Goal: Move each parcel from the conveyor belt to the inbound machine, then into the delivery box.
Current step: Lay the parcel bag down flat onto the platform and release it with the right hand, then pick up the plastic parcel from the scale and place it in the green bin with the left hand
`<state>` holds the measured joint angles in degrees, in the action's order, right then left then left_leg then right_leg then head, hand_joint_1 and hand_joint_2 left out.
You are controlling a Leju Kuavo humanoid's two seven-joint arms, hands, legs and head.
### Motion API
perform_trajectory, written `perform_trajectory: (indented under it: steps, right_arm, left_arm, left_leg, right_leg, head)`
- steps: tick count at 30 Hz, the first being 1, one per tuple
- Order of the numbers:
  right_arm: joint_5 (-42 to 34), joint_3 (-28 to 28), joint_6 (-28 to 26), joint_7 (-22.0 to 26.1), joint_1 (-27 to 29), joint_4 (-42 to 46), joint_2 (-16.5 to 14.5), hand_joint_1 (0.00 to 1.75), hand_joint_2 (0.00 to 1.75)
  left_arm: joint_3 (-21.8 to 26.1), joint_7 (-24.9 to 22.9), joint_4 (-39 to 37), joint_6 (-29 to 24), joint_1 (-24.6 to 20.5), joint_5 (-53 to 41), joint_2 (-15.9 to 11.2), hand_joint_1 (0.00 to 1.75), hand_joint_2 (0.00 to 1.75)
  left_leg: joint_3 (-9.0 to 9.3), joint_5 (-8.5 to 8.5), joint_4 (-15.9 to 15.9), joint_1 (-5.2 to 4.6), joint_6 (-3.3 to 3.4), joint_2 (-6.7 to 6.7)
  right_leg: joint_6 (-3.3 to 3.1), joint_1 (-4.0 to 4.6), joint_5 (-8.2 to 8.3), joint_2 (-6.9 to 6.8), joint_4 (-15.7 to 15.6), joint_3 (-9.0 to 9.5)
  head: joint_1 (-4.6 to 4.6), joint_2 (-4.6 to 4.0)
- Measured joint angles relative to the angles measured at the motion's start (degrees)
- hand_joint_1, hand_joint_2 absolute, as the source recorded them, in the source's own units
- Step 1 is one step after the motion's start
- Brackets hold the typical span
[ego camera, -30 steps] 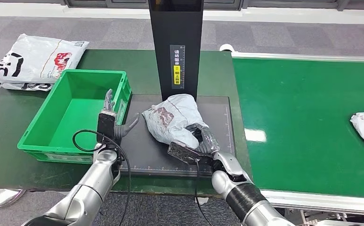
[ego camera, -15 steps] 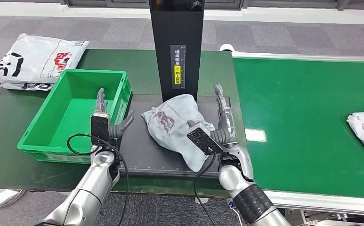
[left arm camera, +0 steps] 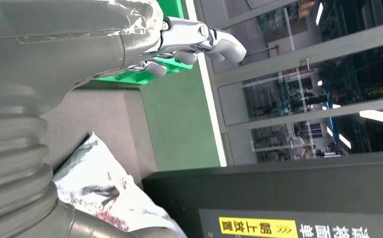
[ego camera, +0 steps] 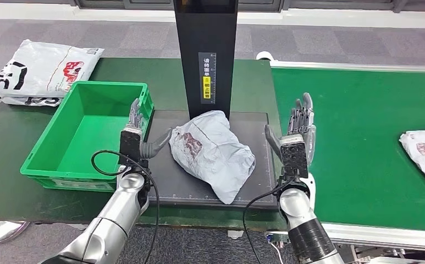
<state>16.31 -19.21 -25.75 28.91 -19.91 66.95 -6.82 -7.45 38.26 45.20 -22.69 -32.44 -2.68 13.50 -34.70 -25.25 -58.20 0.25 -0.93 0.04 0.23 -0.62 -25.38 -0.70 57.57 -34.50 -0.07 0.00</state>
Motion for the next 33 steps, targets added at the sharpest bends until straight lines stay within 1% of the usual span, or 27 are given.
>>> perform_trajectory:
  steps: [11, 22, 24, 26, 30, 31, 33]
  right_arm:
    - [-0.2, 1.7, -0.2, 0.1, 0.1, -0.2, -0.3, 0.0, 1.75]
    - [-0.3, 1.9, -0.2, 0.4, 0.1, -0.2, -0.3, 0.0, 1.75]
    - [-1.2, 2.1, -0.1, 0.4, 0.1, -0.4, -0.4, 0.0, 1.75]
    - [-2.5, 2.6, 0.1, 0.5, -0.1, -1.3, -0.4, 0.0, 1.75]
    - [-3.8, 3.7, 1.1, 1.3, -1.9, -5.0, -0.8, 0.0, 1.75]
    - [-3.8, 3.9, 1.2, 1.5, -2.4, -5.9, -0.9, 0.0, 1.75]
    - [-3.7, 4.2, 1.6, 1.7, -2.9, -7.3, -1.0, 0.0, 1.75]
  left_arm:
    - [-0.3, 0.0, -1.3, 0.1, -0.7, -0.1, 0.6, 0.0, 1.75]
    - [-0.3, -0.2, -1.5, 0.1, -0.8, -0.4, 0.7, 0.0, 1.75]
    - [-0.8, -1.6, -1.8, 0.4, -0.9, -2.9, 0.7, 0.0, 1.75]
    - [-2.5, -5.6, -2.9, 1.8, -1.6, -9.0, 0.7, 0.0, 1.75]
    - [-9.7, -14.8, -8.5, 5.1, -3.7, -25.7, 0.8, 0.0, 1.75]
    - [-11.6, -16.4, -9.9, 5.5, -4.1, -28.9, 0.9, 0.37, 1.75]
    - [-14.7, -19.3, -12.7, 6.3, -4.9, -34.2, 1.2, 1.24, 1.75]
  left_leg:
    - [-0.01, 0.0, 0.0, 0.01, 0.0, 0.02]
    - [0.0, 0.0, 0.0, 0.0, 0.0, 0.02]
    - [-0.01, 0.0, 0.0, 0.0, 0.0, 0.02]
    - [-0.01, 0.0, 0.0, 0.0, 0.01, -0.01]
    - [-0.01, 0.01, 0.0, -0.04, 0.02, 0.02]
    - [-0.01, 0.01, 0.0, -0.05, 0.02, 0.03]
    - [0.0, 0.02, 0.0, -0.05, 0.03, 0.04]
  right_leg:
    - [0.0, 0.0, -0.01, 0.03, 0.0, -0.01]
    - [0.0, 0.0, -0.01, 0.03, 0.0, -0.02]
    - [0.0, 0.0, -0.01, 0.02, 0.0, -0.02]
    - [0.0, 0.0, -0.01, -0.02, 0.0, -0.01]
    - [0.03, -0.04, 0.03, 0.01, 0.0, 0.01]
    - [0.04, -0.05, 0.04, 0.02, 0.0, 0.01]
    - [0.04, -0.05, 0.05, 0.05, 0.0, 0.01]
  head:
    - [0.0, 0.0]
    - [0.0, 0.0]
    - [0.0, 0.0]
    - [0.0, 0.0]
    - [0.0, 0.0]
    - [0.0, 0.0]
    - [0.0, 0.0]
